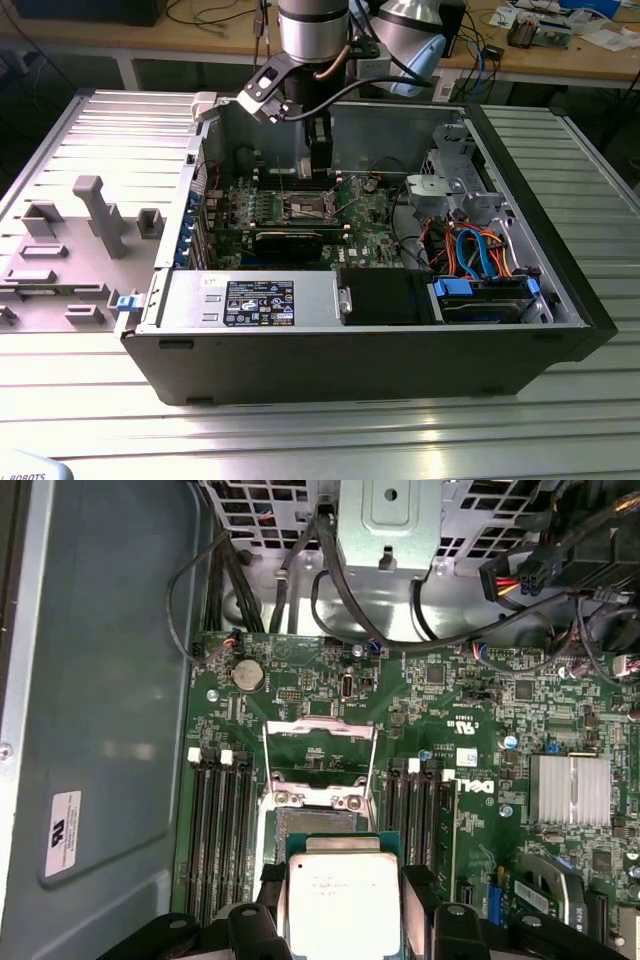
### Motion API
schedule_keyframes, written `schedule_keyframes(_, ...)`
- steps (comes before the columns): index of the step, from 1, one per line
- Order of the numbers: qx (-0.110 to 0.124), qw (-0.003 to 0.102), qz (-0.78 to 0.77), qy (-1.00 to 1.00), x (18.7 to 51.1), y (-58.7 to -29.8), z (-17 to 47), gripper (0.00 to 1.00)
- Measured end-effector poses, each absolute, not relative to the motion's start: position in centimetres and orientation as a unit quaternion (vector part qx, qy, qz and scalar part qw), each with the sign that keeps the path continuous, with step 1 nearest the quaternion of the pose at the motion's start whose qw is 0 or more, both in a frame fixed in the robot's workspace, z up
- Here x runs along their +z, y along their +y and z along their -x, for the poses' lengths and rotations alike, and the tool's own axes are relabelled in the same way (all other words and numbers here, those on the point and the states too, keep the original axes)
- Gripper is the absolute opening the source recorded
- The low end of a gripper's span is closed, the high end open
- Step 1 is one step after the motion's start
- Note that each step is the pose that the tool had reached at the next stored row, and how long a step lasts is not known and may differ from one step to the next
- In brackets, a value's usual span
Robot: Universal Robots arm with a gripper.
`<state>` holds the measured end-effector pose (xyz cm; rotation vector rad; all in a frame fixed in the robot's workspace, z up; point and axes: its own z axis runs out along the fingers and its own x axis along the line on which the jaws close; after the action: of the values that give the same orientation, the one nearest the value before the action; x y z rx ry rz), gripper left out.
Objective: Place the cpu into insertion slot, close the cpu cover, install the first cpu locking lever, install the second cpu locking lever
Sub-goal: 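Place the cpu into insertion slot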
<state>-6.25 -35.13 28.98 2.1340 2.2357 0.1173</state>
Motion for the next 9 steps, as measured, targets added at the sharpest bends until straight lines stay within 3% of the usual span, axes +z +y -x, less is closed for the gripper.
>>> schedule_keyframes(9,0.037,0.025,-0.706,0.706,27.5,-34.8,6.2,0.54)
